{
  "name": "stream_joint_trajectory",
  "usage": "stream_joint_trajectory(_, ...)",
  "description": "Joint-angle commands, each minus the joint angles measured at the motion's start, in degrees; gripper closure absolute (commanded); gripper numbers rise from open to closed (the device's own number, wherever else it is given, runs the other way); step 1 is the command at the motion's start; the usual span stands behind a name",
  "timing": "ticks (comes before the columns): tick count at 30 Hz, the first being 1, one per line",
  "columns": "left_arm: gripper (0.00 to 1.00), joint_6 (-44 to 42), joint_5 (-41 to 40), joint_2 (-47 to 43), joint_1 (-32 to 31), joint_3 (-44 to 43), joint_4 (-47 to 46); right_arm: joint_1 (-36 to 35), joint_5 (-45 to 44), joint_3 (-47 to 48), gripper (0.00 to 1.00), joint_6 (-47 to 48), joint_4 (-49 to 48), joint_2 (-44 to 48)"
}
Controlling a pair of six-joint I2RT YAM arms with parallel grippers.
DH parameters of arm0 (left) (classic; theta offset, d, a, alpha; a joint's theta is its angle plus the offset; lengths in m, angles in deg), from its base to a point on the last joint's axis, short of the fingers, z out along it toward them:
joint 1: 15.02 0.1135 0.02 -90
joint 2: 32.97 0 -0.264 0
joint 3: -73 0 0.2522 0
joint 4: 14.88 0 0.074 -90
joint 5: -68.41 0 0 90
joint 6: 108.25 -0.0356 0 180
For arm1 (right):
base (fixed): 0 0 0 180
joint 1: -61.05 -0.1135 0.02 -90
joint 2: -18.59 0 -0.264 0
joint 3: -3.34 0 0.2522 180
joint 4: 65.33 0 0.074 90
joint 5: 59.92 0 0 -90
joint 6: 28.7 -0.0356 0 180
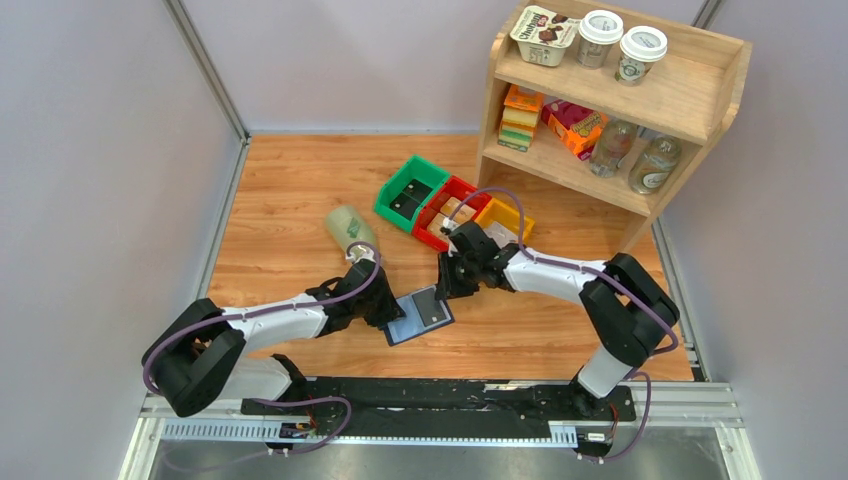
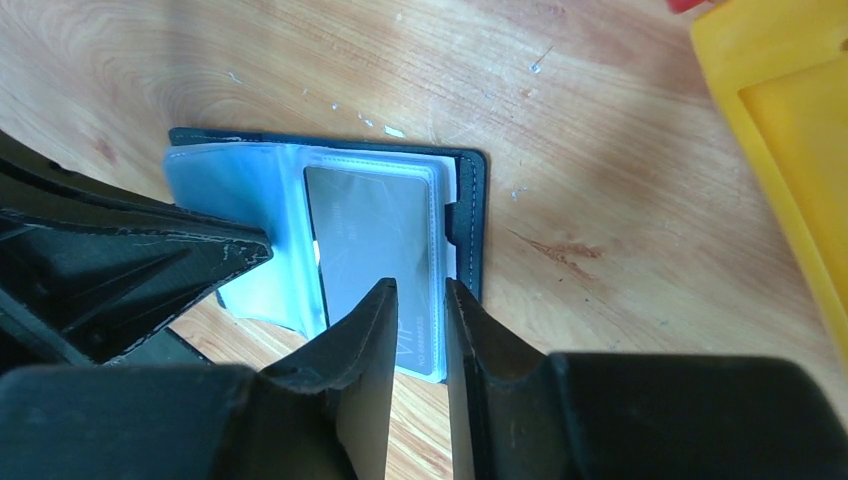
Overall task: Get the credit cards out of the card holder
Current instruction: Remove the credit card from the card holder.
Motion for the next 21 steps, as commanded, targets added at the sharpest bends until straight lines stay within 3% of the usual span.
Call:
stream_joint_trajectory(1, 0.93, -1.2, -0.2, 1.4, -0.2, 0.3, 2.8, -1.1, 0.1, 1.9, 0.75, 1.0, -0.2, -1.6)
stream_joint_trajectory(21, 0.94, -0.3, 0.5, 0.7, -0.2, 2.0, -1.3, -4.2, 1.8, 4.4, 0.92, 0.8, 0.9, -4.3)
